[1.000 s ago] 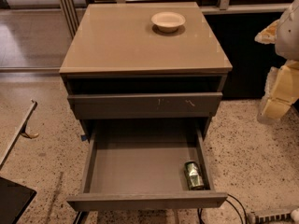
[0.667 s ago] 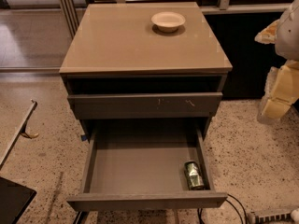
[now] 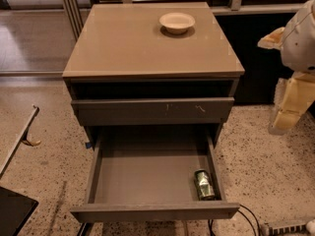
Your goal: Pick green can from middle drawer and place on counter
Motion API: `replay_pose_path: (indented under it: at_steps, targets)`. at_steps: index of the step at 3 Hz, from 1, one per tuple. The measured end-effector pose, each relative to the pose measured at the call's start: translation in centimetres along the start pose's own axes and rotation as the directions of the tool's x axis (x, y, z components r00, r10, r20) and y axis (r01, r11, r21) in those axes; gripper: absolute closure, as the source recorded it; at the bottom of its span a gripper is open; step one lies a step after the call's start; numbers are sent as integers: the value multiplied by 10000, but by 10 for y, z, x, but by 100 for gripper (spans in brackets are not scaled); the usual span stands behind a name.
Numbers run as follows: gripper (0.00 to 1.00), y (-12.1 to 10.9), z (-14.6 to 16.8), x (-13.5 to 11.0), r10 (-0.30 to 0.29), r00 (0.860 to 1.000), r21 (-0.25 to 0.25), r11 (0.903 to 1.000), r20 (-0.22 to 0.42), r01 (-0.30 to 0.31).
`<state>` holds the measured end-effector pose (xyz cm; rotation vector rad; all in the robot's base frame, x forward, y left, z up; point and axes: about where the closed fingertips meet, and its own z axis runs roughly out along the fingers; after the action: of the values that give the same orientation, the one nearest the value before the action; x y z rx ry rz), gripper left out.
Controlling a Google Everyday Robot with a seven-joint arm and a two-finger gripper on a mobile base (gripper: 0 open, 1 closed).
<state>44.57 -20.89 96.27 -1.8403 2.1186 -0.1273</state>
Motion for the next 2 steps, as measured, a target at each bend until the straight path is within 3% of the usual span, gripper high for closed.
replay_pose_path:
  at_steps: [1,2]
  targets:
    - [0,5,54,1,-1756,9843,-213,9842,175,1760]
    - [0,13,116,7,-3300,9419,-559,9411,625,3334]
